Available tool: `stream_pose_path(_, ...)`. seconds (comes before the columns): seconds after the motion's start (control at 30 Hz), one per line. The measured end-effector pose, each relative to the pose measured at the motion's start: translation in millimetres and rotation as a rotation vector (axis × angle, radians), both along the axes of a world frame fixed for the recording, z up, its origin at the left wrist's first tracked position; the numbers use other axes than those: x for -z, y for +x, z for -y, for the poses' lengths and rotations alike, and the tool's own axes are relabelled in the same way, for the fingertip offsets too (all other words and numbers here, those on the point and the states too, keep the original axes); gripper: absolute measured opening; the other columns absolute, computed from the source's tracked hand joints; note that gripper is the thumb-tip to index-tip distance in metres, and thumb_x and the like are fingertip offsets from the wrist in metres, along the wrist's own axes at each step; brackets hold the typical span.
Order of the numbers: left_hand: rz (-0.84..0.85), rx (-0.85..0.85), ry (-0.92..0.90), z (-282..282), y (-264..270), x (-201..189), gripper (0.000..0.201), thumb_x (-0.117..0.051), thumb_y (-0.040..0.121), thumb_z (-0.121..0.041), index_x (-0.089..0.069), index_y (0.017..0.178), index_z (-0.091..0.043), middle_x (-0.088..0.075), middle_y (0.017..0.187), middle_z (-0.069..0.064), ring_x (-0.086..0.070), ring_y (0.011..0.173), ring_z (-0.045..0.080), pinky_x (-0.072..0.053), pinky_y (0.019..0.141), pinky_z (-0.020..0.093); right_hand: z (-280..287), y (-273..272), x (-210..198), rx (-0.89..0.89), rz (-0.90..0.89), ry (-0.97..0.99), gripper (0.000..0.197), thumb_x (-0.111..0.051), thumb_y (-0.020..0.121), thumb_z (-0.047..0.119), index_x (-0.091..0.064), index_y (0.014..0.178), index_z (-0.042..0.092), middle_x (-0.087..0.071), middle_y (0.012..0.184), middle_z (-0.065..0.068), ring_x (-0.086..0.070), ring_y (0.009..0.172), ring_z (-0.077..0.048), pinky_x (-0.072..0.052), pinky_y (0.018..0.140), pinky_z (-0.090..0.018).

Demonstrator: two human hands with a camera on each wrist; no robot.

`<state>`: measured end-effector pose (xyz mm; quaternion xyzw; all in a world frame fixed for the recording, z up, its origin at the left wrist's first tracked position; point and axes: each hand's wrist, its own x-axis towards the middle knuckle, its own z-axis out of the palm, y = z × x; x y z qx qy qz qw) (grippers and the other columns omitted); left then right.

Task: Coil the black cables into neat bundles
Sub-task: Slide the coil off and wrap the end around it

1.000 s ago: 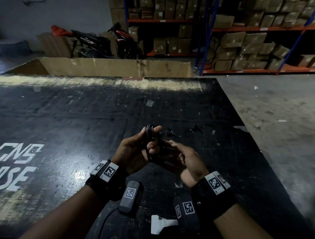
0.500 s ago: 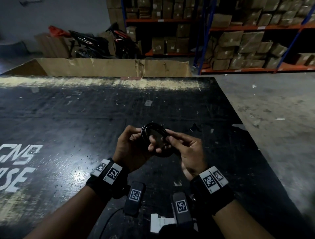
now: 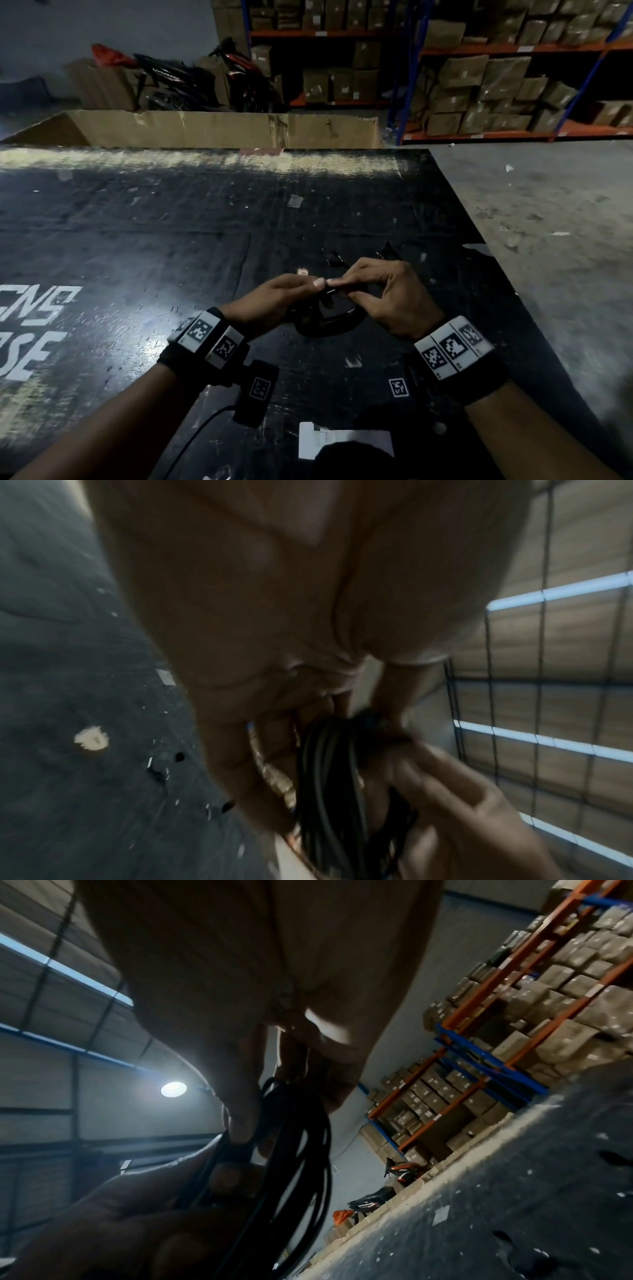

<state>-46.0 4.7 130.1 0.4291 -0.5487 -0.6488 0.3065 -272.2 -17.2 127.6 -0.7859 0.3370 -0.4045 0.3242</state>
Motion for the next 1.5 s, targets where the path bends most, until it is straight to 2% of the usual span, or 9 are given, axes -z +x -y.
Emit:
stream_pose_path(0.1, -0.032, -0.043, -0.063, 0.8, -5.9, 14.9, 0.049, -0.043, 0.109, -0.028, -0.054, 0.122, 0.018, -0.057, 0.083, 0.003, -0.051, 0.06, 0.004, -0.043, 0.056, 0.016, -2.3, 0.7, 13.7, 0.053, 0.102, 0.075, 0.021, -0.08, 0.081, 0.012, -0.081, 0.102, 0.014, -0.078, 0.092, 0.001, -0.074, 0.087, -0.016, -0.06, 0.079, -0.031)
stream_pose_path(0.37, 0.129, -0.154, -0.274, -2.2, -19.5, 43.7, 0.049, -0.046, 0.101, -0.041, -0.058, 0.098, 0.006, -0.049, 0.072, 0.006, -0.045, 0.059, 0.009, -0.037, 0.051, 0.021, -10.9, 6.3, 53.8, 0.208, 0.417, 0.335, 0.013, -0.082, 0.078, 0.008, -0.081, 0.089, 0.003, -0.082, 0.088, -0.006, -0.078, 0.085, -0.018, -0.057, 0.074, -0.02)
stream_pose_path(0.5, 0.314, -0.104, -0.399, 0.6, -17.0, 47.1, 0.042, -0.042, 0.104, -0.051, -0.072, 0.1, -0.021, -0.071, 0.084, 0.017, -0.063, 0.069, 0.031, -0.05, 0.06, 0.041, -6.4, 6.7, 58.4, 0.233, 0.398, 0.356, 0.01, -0.082, 0.078, 0.009, -0.082, 0.087, 0.004, -0.082, 0.087, -0.006, -0.079, 0.084, -0.018, -0.059, 0.075, -0.023)
stream_pose_path(0.67, 0.431, -0.176, -0.514, 9.6, -17.6, 52.7, 0.041, -0.044, 0.105, -0.049, -0.073, 0.096, -0.023, -0.075, 0.082, 0.007, -0.073, 0.075, 0.029, -0.058, 0.069, 0.057, 3.4, 9.1, 61.7, 0.252, 0.394, 0.419, 0.009, -0.082, 0.078, 0.01, -0.082, 0.087, 0.006, -0.082, 0.086, -0.005, -0.079, 0.084, -0.02, -0.061, 0.077, -0.029)
stream_pose_path(0.8, 0.325, -0.307, -0.473, 18.0, -19.8, 64.1, 0.038, -0.052, 0.1, -0.051, -0.079, 0.109, -0.025, -0.08, 0.085, -0.007, -0.077, 0.081, 0.012, -0.063, 0.075, 0.045, 12.3, 14.3, 63.1, 0.301, 0.394, 0.453, 0.008, -0.082, 0.079, 0.011, -0.082, 0.086, 0.008, -0.081, 0.085, -0.005, -0.078, 0.083, -0.021, -0.062, 0.076, -0.034)
stream_pose_path(1.0, 0.14, -0.376, -0.328, 26.4, -18.3, 74.1, 0.03, -0.064, 0.095, -0.036, -0.081, 0.112, -0.018, -0.082, 0.087, 0.003, -0.076, 0.081, 0.011, -0.056, 0.071, 0.026, 20.5, 16.4, 68.7, 0.292, 0.355, 0.461, 0.01, -0.082, 0.079, 0.012, -0.082, 0.088, 0.008, -0.082, 0.087, -0.004, -0.078, 0.085, -0.019, -0.062, 0.08, -0.032)
stream_pose_path(1.13, 0.107, -0.464, -0.306, 30.4, -15.9, 82.9, 0.021, -0.066, 0.096, -0.03, -0.083, 0.107, -0.021, -0.081, 0.084, 0.003, -0.073, 0.077, 0.011, -0.055, 0.068, 0.028, 33.1, 20.1, 75.1, 0.249, 0.338, 0.512, 0.014, -0.081, 0.08, 0.018, -0.082, 0.091, 0.009, -0.081, 0.09, -0.004, -0.078, 0.088, -0.02, -0.062, 0.081, -0.029)
stream_pose_path(1.33, 0.051, -0.665, -0.279, 39.0, 1.8, 86.4, 0.017, -0.066, 0.097, -0.011, -0.079, 0.106, -0.017, -0.08, 0.075, -0.01, -0.067, 0.066, -0.005, -0.052, 0.063, 0.014, 110.7, 27.4, 109.7, 0.475, 0.225, 0.716, 0.007, -0.072, 0.087, 0.003, -0.073, 0.085, -0.003, -0.07, 0.069, -0.015, -0.065, 0.055, -0.017, -0.053, 0.048, -0.015)
stream_pose_path(1.5, -0.022, -0.756, -0.271, 41.8, 15.7, 86.8, 0.019, -0.063, 0.097, -0.001, -0.075, 0.111, -0.005, -0.079, 0.07, -0.013, -0.065, 0.057, -0.007, -0.049, 0.055, 0.01, 177.4, 52.2, 134.2, 0.611, 0.02, 0.769, 0.018, -0.082, 0.077, 0.017, -0.072, 0.083, 0.004, -0.074, 0.069, -0.01, -0.071, 0.057, -0.021, -0.059, 0.058, -0.029)
